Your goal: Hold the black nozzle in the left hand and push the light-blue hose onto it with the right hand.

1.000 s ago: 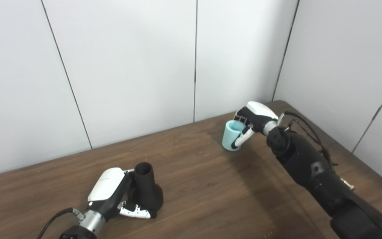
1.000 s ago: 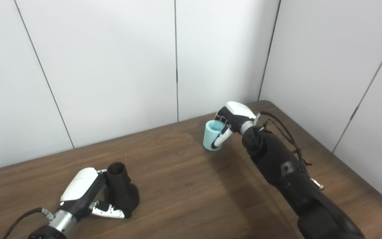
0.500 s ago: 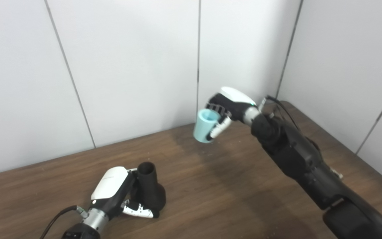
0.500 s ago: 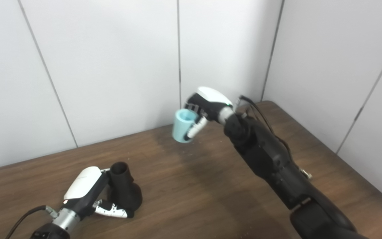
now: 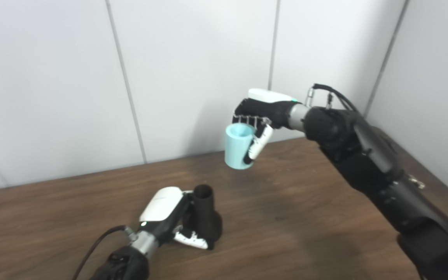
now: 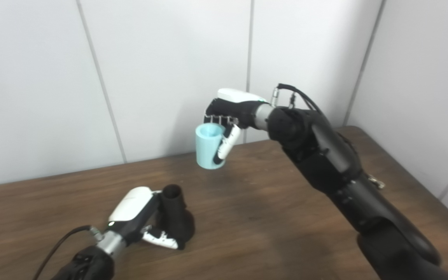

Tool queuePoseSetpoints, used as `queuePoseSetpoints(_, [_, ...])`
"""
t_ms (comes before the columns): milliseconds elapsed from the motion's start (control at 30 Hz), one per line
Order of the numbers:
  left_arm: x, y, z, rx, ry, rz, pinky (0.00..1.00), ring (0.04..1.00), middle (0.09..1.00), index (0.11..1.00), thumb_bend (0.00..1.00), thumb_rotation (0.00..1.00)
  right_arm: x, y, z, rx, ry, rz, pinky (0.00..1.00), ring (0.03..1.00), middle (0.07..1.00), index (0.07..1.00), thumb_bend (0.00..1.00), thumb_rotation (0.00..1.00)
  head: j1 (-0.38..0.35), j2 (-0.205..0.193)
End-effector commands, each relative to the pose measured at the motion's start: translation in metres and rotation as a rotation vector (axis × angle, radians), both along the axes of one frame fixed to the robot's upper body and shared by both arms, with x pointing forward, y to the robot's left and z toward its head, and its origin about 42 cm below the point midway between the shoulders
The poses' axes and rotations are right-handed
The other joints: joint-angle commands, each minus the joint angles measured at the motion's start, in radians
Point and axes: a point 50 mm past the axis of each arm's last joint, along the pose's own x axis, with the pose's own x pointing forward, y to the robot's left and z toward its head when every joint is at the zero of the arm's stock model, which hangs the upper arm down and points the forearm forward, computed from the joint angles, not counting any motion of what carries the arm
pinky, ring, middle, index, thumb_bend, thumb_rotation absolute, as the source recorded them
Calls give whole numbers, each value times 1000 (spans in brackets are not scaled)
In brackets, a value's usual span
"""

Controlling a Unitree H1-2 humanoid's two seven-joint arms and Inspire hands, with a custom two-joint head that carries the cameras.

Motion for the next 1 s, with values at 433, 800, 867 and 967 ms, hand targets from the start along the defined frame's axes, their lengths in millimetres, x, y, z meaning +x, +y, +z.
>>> queuePoseSetpoints(433, [-29, 2, -66, 259, 224, 47, 376, 419, 439, 503, 525, 0, -20, 35, 80, -26, -144, 160, 371, 439, 493, 490, 519, 0, 73, 27])
queuePoseSetpoints(800, [-25, -5, -60, 271, 244, 51, 332, 423, 432, 502, 525, 0, -24, 51, 65, 9, -111, 192, 348, 426, 494, 502, 518, 0, 98, 42])
queuePoseSetpoints(867, [-25, -6, -59, 275, 246, 49, 342, 435, 446, 498, 526, 0, -25, 52, 60, 5, -99, 194, 354, 427, 493, 503, 518, 0, 100, 48])
queuePoseSetpoints(967, [-25, -7, -59, 274, 248, 50, 345, 437, 452, 496, 526, 0, -25, 54, 52, -3, -80, 193, 362, 428, 492, 504, 519, 0, 103, 53])
